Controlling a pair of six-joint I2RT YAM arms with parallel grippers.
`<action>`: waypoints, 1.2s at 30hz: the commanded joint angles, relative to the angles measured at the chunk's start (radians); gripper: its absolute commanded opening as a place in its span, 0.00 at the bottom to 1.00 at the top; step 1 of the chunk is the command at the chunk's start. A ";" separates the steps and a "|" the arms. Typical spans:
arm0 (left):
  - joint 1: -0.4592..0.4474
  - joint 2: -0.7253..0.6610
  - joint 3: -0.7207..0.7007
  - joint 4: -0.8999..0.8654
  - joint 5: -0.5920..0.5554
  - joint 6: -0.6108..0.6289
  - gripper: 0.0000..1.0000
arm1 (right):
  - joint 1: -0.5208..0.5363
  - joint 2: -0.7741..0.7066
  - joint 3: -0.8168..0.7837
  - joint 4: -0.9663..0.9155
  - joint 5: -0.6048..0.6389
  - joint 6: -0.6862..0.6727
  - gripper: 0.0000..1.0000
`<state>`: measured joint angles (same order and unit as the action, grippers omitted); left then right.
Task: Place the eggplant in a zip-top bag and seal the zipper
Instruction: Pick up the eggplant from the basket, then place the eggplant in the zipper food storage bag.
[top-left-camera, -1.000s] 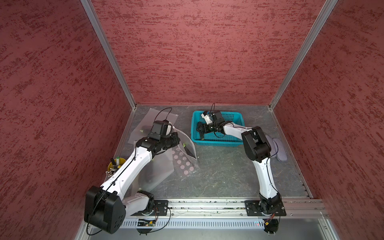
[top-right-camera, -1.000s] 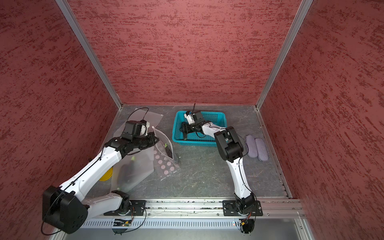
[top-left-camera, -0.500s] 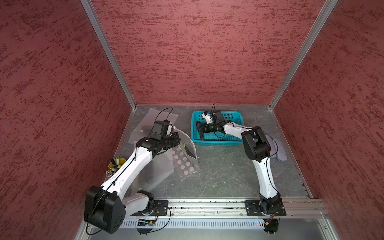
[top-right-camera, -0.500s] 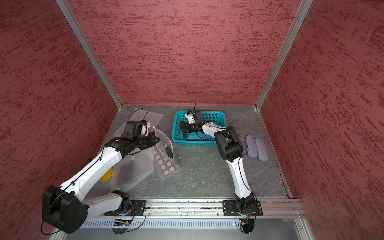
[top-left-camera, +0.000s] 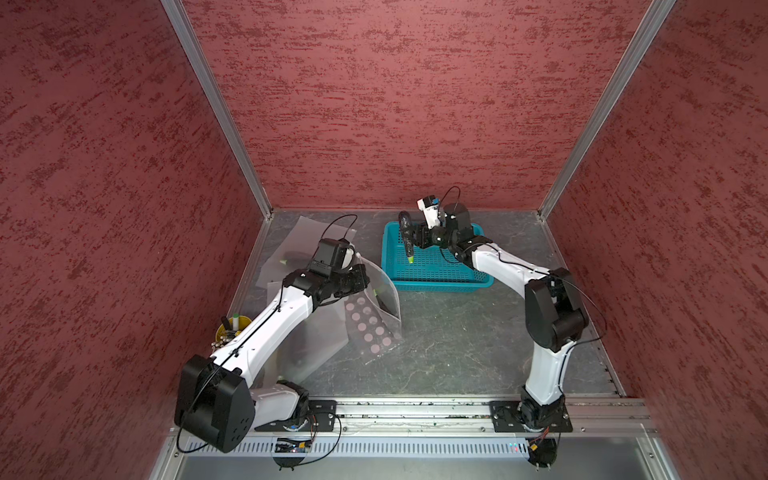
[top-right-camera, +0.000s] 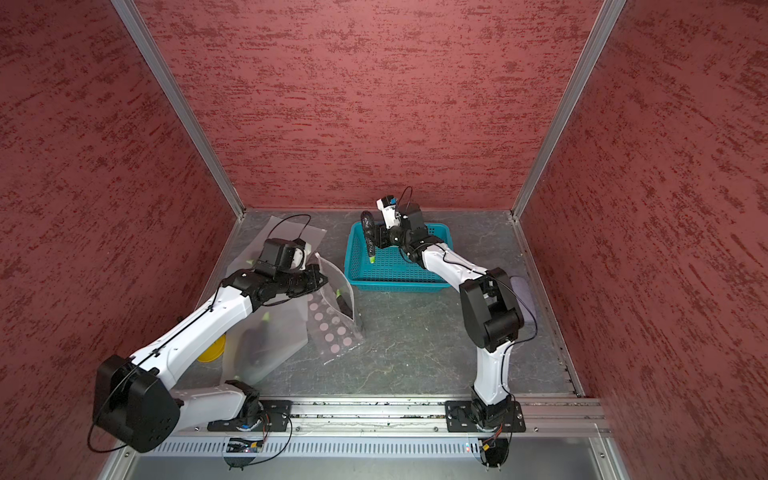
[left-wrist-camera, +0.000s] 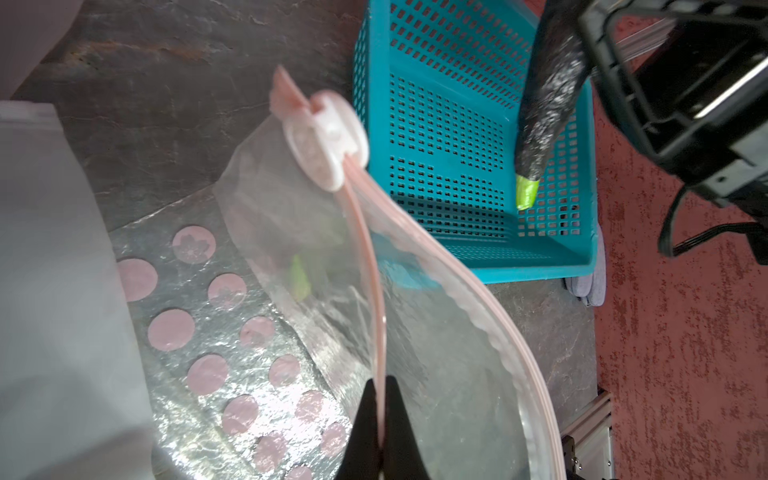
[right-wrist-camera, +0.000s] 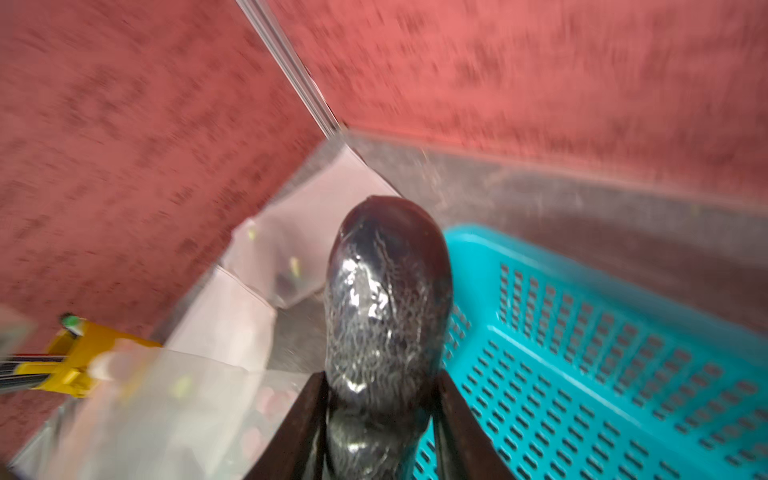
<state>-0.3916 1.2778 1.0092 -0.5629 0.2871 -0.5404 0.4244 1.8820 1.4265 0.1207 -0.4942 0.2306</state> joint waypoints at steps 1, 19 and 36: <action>-0.022 0.023 0.050 -0.005 0.005 0.027 0.00 | 0.000 -0.076 -0.063 0.186 -0.078 0.038 0.38; -0.030 0.054 0.097 0.001 0.038 0.023 0.00 | 0.137 -0.227 -0.383 0.759 -0.230 0.123 0.41; 0.004 0.027 0.061 0.044 0.095 -0.010 0.00 | 0.198 -0.220 -0.591 0.957 -0.191 0.027 0.53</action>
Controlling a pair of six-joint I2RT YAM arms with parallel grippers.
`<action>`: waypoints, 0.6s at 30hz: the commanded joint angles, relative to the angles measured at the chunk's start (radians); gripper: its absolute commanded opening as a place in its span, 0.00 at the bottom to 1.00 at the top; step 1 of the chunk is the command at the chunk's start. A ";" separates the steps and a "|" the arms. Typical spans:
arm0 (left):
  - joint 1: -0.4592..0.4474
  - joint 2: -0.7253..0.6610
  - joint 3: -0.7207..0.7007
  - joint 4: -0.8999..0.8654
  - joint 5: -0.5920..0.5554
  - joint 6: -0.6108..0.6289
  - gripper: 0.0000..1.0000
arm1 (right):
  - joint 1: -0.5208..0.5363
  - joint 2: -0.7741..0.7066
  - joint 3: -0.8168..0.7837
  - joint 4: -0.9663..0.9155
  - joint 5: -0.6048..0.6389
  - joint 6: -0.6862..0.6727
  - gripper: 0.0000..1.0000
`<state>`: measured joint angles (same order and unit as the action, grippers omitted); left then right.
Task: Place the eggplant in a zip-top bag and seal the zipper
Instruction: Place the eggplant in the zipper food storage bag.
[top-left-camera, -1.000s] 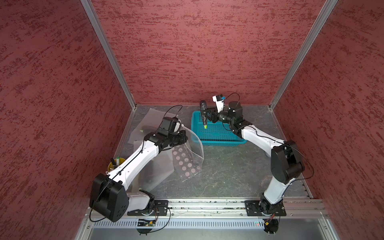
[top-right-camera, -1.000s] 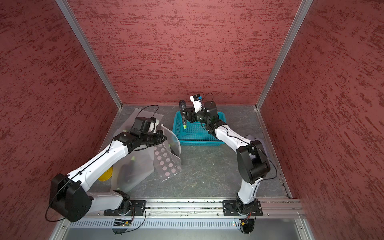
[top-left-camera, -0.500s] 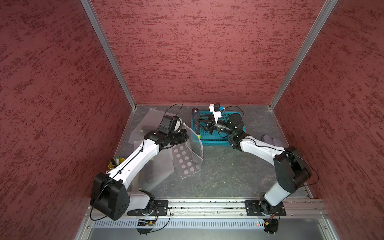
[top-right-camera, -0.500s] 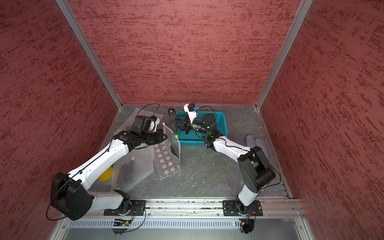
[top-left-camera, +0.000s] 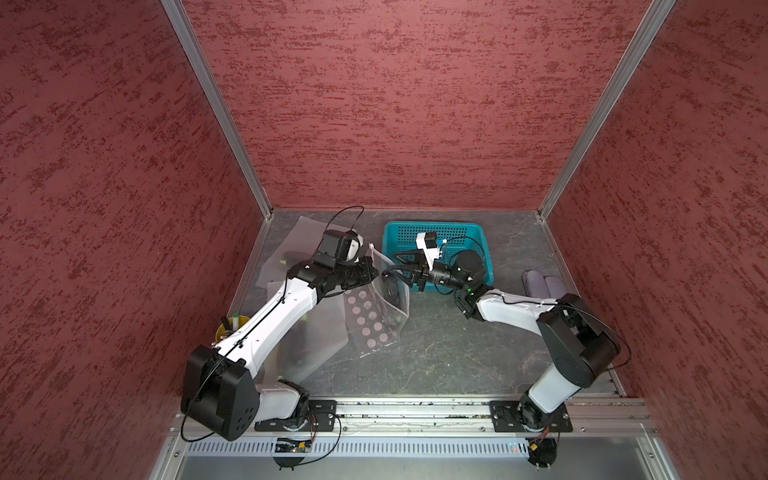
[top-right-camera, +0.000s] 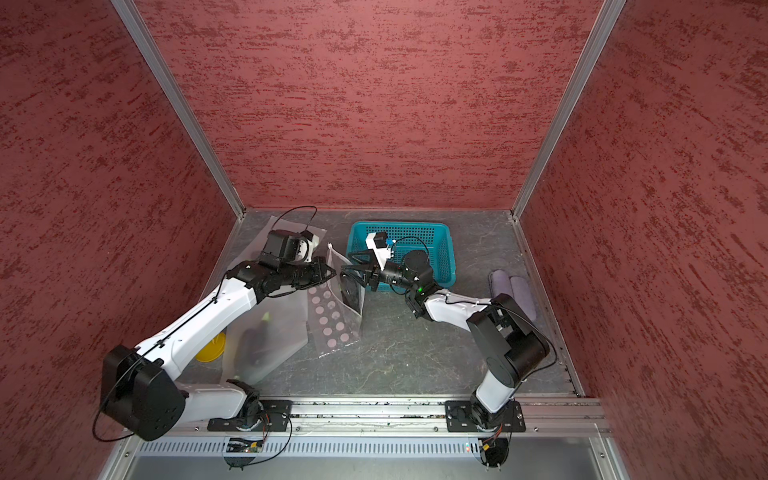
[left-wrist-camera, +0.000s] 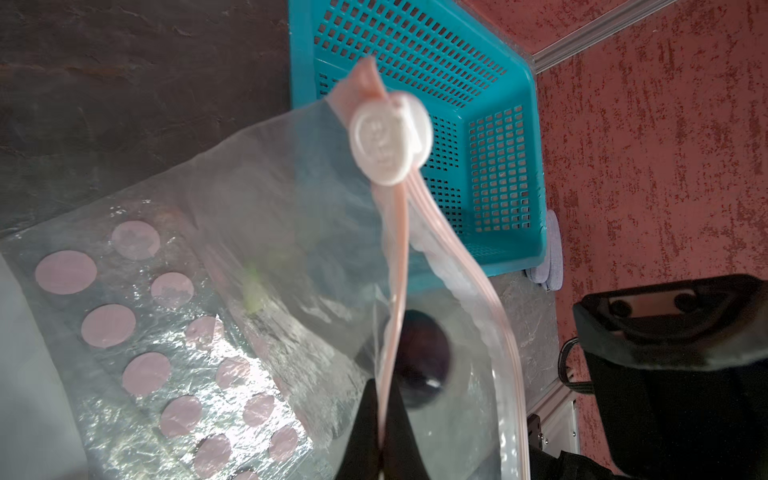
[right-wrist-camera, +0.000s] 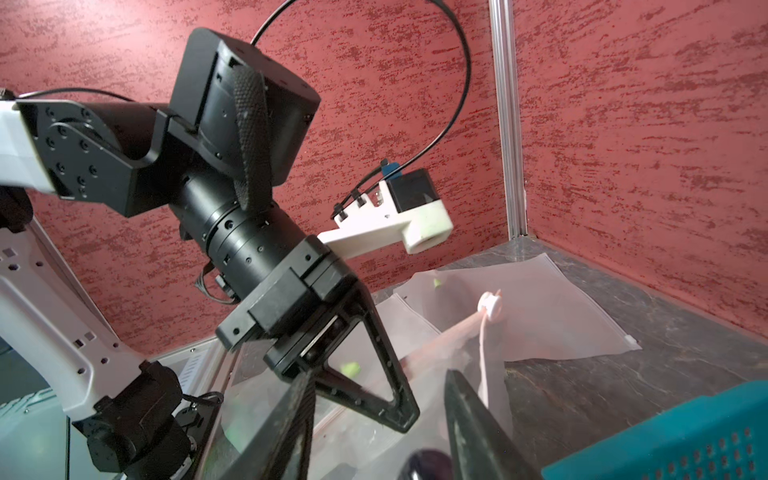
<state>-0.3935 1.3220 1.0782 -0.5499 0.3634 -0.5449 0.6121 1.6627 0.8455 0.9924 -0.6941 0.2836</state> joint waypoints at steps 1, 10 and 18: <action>0.008 -0.019 -0.007 0.029 0.018 -0.006 0.00 | 0.011 -0.003 -0.015 0.088 0.013 -0.029 0.55; 0.038 -0.043 -0.027 0.044 -0.007 -0.081 0.00 | 0.011 -0.092 -0.001 -0.121 0.116 -0.060 0.64; 0.065 -0.073 -0.052 0.129 -0.082 -0.292 0.00 | 0.011 -0.204 -0.087 -0.233 0.174 -0.107 0.83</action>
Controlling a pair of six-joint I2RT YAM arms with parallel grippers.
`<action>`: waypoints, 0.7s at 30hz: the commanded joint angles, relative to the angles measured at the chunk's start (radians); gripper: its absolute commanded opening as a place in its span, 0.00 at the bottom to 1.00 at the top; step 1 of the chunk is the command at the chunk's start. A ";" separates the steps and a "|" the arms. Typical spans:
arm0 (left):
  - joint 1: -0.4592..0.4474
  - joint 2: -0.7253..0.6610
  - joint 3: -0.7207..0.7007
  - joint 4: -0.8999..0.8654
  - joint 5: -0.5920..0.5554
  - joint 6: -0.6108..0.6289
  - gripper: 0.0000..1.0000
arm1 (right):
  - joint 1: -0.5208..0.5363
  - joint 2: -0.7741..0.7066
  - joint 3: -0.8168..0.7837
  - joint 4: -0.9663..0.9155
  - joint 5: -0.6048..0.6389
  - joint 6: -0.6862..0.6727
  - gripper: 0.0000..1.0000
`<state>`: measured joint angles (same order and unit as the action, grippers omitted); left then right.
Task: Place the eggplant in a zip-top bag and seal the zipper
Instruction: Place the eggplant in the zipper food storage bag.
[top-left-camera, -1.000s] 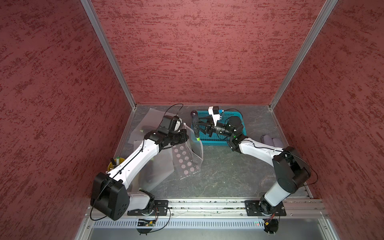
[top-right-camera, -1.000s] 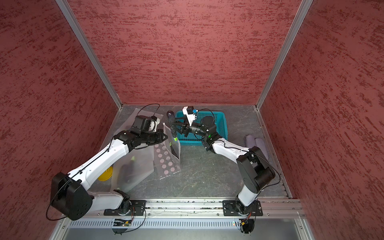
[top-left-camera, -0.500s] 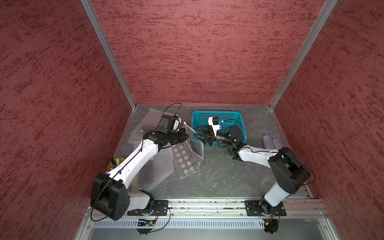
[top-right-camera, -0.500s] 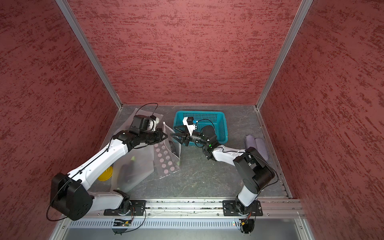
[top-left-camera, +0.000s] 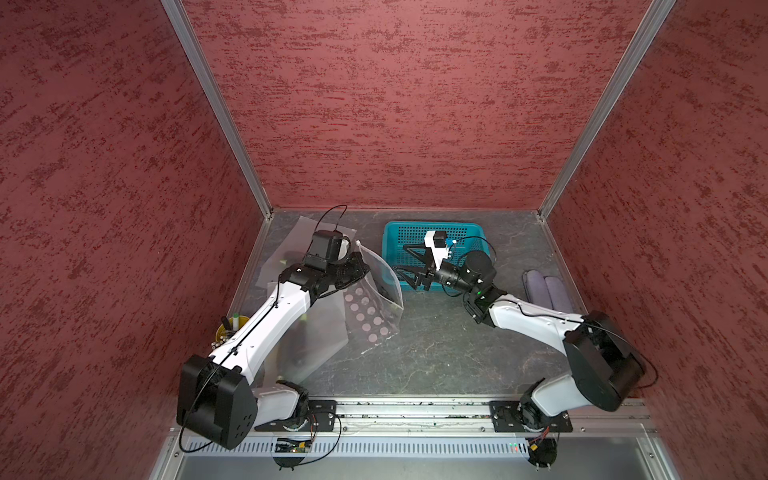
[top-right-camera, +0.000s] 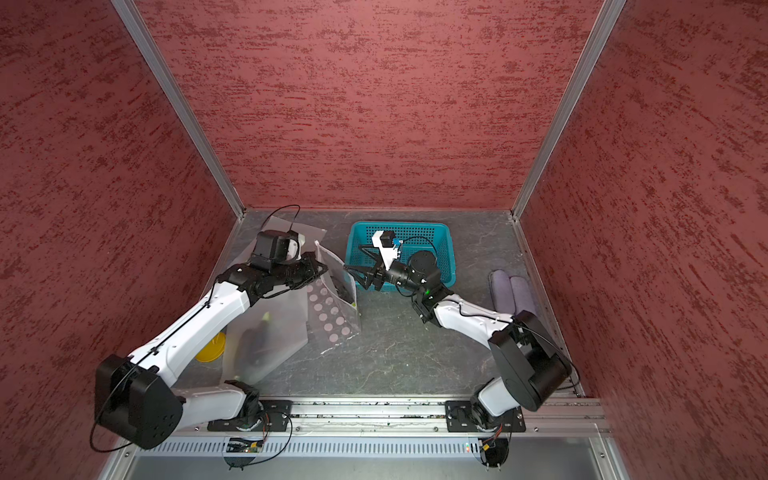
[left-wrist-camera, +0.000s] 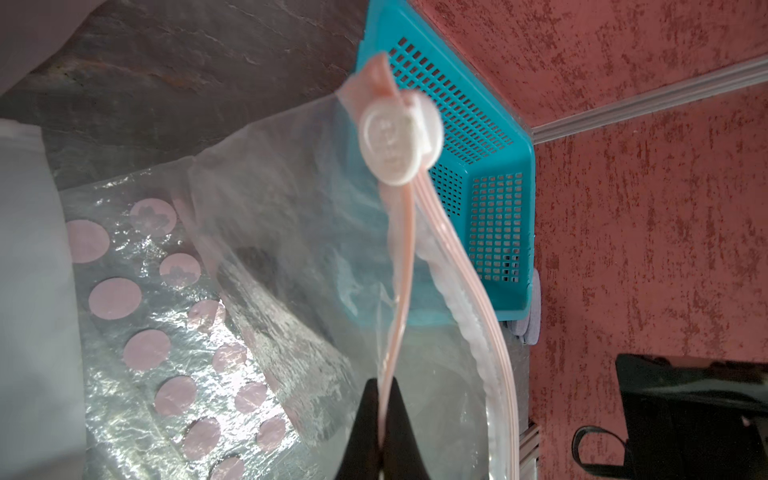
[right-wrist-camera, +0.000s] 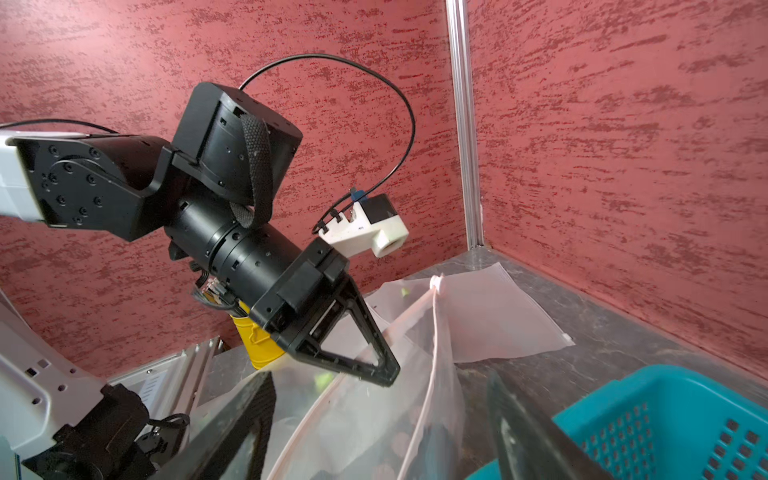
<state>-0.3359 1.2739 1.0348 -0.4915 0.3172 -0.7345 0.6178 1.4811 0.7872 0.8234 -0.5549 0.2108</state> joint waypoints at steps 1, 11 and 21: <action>0.009 -0.027 -0.010 0.082 -0.038 -0.123 0.00 | 0.005 -0.022 -0.034 -0.072 0.028 -0.041 0.83; 0.023 -0.024 -0.023 0.134 -0.057 -0.227 0.00 | 0.032 -0.064 -0.073 -0.164 0.056 -0.096 0.86; 0.034 -0.016 -0.048 0.165 -0.096 -0.248 0.00 | 0.082 -0.061 -0.127 -0.146 0.130 -0.070 0.86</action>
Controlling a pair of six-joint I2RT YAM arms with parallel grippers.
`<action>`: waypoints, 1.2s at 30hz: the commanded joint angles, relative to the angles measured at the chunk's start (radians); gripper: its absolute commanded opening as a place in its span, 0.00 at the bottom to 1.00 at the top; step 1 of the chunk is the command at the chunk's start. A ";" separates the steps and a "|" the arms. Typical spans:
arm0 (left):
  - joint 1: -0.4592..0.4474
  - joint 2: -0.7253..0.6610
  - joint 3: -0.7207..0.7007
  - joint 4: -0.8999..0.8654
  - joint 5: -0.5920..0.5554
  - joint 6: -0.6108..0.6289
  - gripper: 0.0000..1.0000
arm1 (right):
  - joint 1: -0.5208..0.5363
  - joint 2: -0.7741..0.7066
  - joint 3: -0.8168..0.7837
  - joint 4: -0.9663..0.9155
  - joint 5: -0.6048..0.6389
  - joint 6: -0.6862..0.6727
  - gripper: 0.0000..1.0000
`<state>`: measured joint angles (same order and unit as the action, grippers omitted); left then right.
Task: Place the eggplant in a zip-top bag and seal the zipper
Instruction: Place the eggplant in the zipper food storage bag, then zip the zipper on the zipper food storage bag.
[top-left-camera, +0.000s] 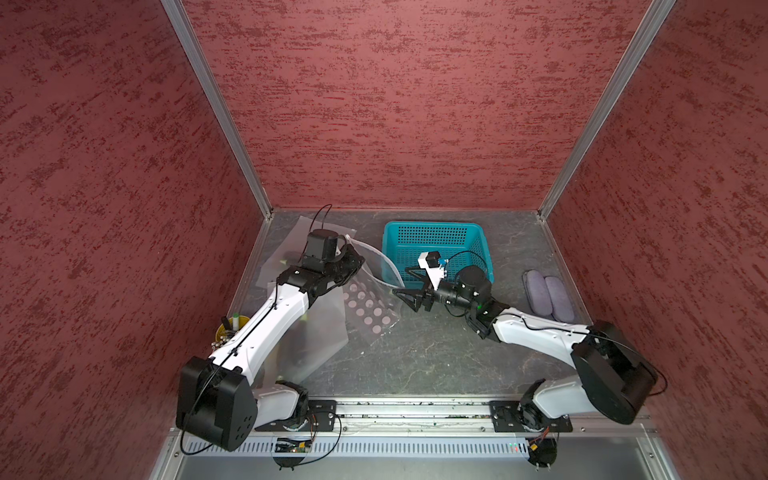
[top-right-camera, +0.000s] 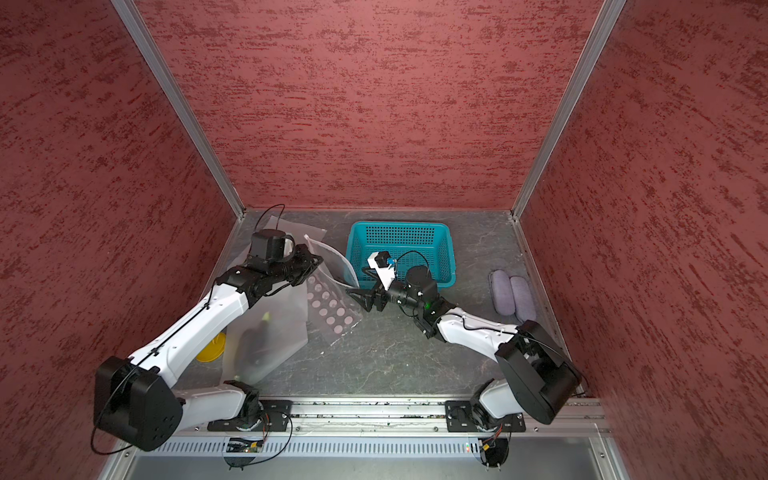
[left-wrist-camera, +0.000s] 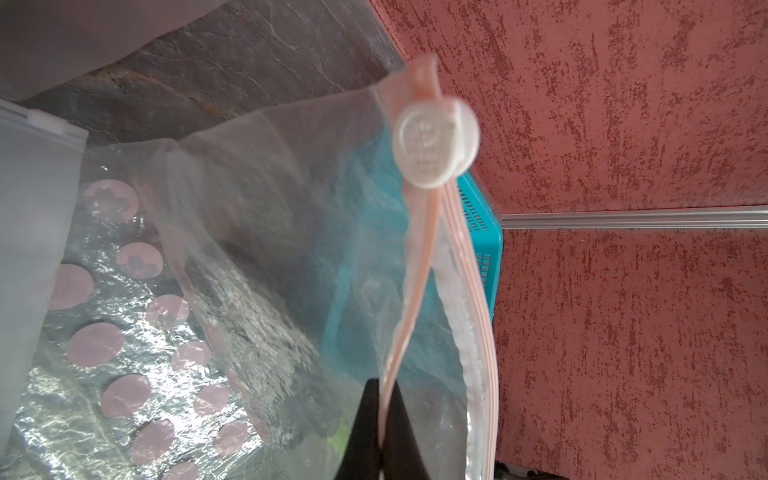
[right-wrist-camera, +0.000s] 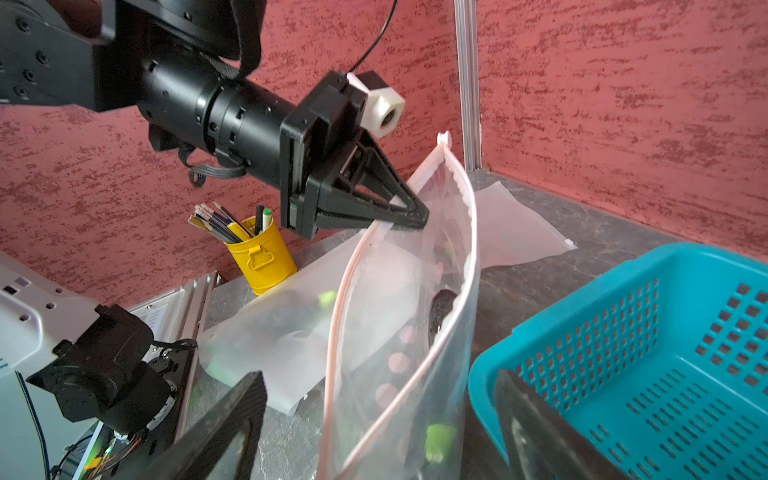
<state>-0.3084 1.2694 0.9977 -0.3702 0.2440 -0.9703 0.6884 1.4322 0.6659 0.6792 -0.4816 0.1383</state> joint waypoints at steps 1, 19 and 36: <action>0.007 -0.010 -0.009 0.044 -0.024 -0.009 0.00 | 0.014 -0.007 -0.005 -0.001 0.066 0.006 0.86; 0.015 -0.005 -0.022 0.085 0.010 -0.015 0.00 | 0.036 0.127 0.059 0.104 0.061 0.049 0.37; 0.106 -0.047 -0.024 0.133 0.291 0.261 0.54 | 0.032 0.086 0.084 -0.003 0.093 -0.007 0.00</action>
<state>-0.2230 1.2625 0.9680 -0.2672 0.4389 -0.8272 0.7177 1.5570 0.7254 0.7048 -0.4145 0.1726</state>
